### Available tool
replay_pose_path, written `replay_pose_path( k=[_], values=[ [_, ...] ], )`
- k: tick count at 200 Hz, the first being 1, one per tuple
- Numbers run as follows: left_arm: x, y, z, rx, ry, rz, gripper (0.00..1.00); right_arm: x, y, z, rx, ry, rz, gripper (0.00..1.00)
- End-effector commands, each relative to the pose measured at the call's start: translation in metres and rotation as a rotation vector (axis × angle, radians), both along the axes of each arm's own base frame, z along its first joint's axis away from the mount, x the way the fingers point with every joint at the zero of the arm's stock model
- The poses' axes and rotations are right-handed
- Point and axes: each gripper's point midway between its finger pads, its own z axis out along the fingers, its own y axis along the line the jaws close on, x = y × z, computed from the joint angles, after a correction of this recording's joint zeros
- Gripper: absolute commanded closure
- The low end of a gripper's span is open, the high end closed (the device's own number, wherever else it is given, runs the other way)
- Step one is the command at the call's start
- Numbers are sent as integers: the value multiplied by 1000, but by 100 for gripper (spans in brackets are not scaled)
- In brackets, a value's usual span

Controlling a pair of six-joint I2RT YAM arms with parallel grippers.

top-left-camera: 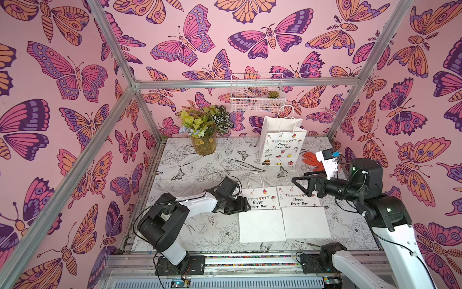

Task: Put away the paper bag
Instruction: Adjust the paper bag at the center of the board, then pick up the paper bag from the center of the board.

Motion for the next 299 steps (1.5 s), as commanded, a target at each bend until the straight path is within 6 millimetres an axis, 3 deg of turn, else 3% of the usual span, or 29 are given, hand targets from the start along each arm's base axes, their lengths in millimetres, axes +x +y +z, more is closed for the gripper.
replay_pose_path(
  k=[1,72,96,118,149,184,221,256,273,299],
  values=[
    [-2,-3,-2,2,13,-12,30,-4,0,5,-9,-15,6,1],
    [13,-5,19,-15,-84,4,31,0,0,2,-10,-16,1,1],
    [32,-4,50,-14,-209,35,32,10,2,3,2,-13,-7,1],
    [56,-1,94,1,-371,64,32,22,3,6,0,-33,-21,1],
    [86,-5,149,31,-611,21,32,55,-20,9,-80,-96,-170,1],
    [122,-23,186,61,-837,-70,31,94,-50,17,-94,-159,-328,1],
    [167,-43,205,13,-947,-83,32,140,-83,17,39,-123,-418,0],
    [203,-59,216,-44,-1008,-85,31,181,-118,14,251,-103,-435,22],
    [219,-66,217,-51,-1031,-85,31,197,-128,6,247,-99,-441,27],
    [243,-72,219,-76,-1045,-64,32,220,-133,2,209,-121,-423,25]
  ],
)
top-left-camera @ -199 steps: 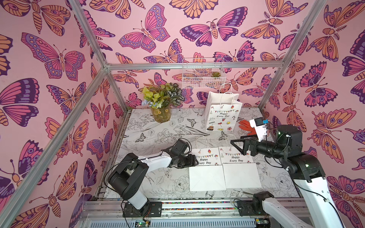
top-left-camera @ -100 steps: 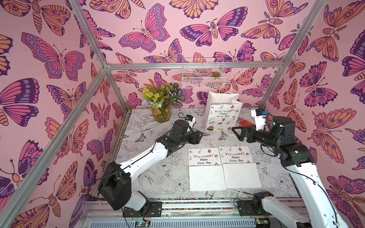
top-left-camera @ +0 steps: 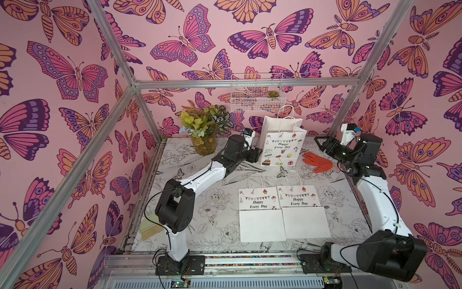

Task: Put away the paper bag
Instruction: Pick up the paper bag from the center of the board.

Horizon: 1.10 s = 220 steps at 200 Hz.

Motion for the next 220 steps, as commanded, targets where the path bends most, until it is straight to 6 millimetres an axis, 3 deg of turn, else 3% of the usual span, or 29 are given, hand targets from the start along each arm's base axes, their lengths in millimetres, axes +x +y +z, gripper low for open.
replay_pose_path(
  k=[1,54,58,76,129,157,186,220],
  values=[
    [18,-8,16,-43,-65,-27,32,17,5,29,-9,-114,64,25],
    [40,-31,26,-95,-83,-71,32,51,18,47,8,-187,251,15],
    [41,-32,27,-96,-85,-71,32,60,17,37,22,-169,261,15],
    [45,-36,20,-100,-73,-72,32,75,19,40,63,-176,315,15],
    [50,-40,-1,-94,-35,-74,32,101,22,22,116,-145,406,17],
    [51,-40,-10,-94,-14,-74,32,105,34,10,133,-120,453,18],
    [51,-40,-16,-94,-3,-65,32,100,49,-25,35,-26,446,19],
    [51,-36,-18,-91,2,-58,32,91,57,-36,31,-9,441,21]
  ],
)
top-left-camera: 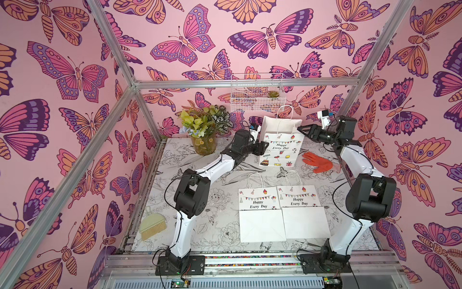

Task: Put away the paper bag
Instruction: Pick up the paper bag from the center of the board.

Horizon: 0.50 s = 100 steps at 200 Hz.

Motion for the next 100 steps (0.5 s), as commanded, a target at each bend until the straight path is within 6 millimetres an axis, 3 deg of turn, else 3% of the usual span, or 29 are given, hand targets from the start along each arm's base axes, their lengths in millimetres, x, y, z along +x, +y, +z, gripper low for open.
replay_pose_path(
  k=[1,70,100],
  values=[
    [3,3,-1,-12,-1,4,32,-11,6,-1,-44,-14,2,21],
    [8,27,-8,-27,26,63,32,-47,42,-17,-194,-24,19,24],
    [9,31,-9,-36,37,68,32,-50,48,-25,-252,-31,4,29]
  ],
)
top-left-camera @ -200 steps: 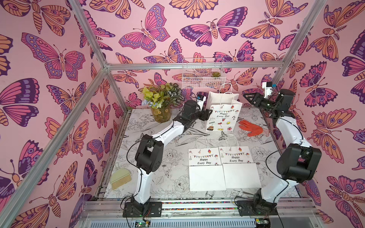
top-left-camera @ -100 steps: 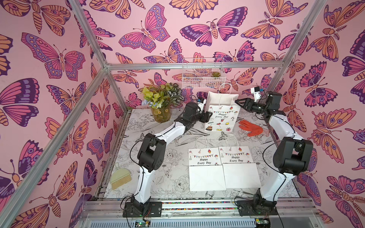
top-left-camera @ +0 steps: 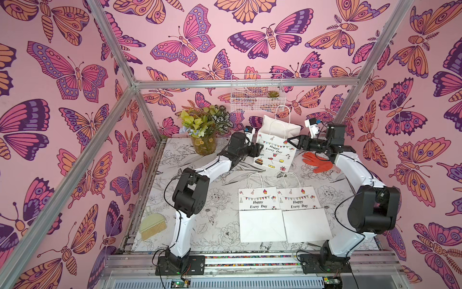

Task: Put away the paper bag
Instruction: Pick up the paper bag from the center of the board.

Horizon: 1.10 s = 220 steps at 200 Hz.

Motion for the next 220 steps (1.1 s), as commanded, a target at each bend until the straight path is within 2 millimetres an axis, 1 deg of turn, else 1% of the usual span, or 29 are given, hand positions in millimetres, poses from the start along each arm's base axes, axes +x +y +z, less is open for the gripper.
replay_pose_path(
  k=[1,20,46,69,81,88,97,122,152,182,202,214,218,220],
  values=[
    [0,6,19,-35,-26,13,32,-1,0,-8,-88,-23,-26,29],
    [-2,7,19,-37,-23,12,32,1,5,-14,-140,-25,-27,32],
    [-3,9,15,-38,-12,9,32,1,9,-21,-192,-25,-28,32],
    [-4,9,12,-42,-4,4,32,3,6,-25,-207,-26,-52,33],
    [-4,8,12,-45,-1,1,32,6,6,-26,-202,-27,-57,36],
    [-4,8,13,-48,-1,-1,32,11,2,-27,-215,-26,-83,37],
    [-5,8,15,-53,-2,-4,32,15,1,-26,-217,-30,-92,42],
    [-10,10,20,-60,-5,-5,32,23,2,-20,-221,-47,-114,67],
    [-20,20,34,-88,-17,7,32,27,5,-12,-207,-65,-119,80],
    [-38,32,47,-120,-26,15,32,23,9,-2,-185,-74,-115,100],
    [-52,45,59,-130,-41,29,32,18,12,9,-165,-69,-105,100],
    [-61,55,66,-137,-46,44,32,13,13,22,-149,-71,-99,100],
    [-65,59,74,-147,-55,50,32,10,15,27,-144,-72,-93,100],
    [-66,61,74,-149,-53,54,32,9,14,30,-142,-73,-94,100]
  ],
)
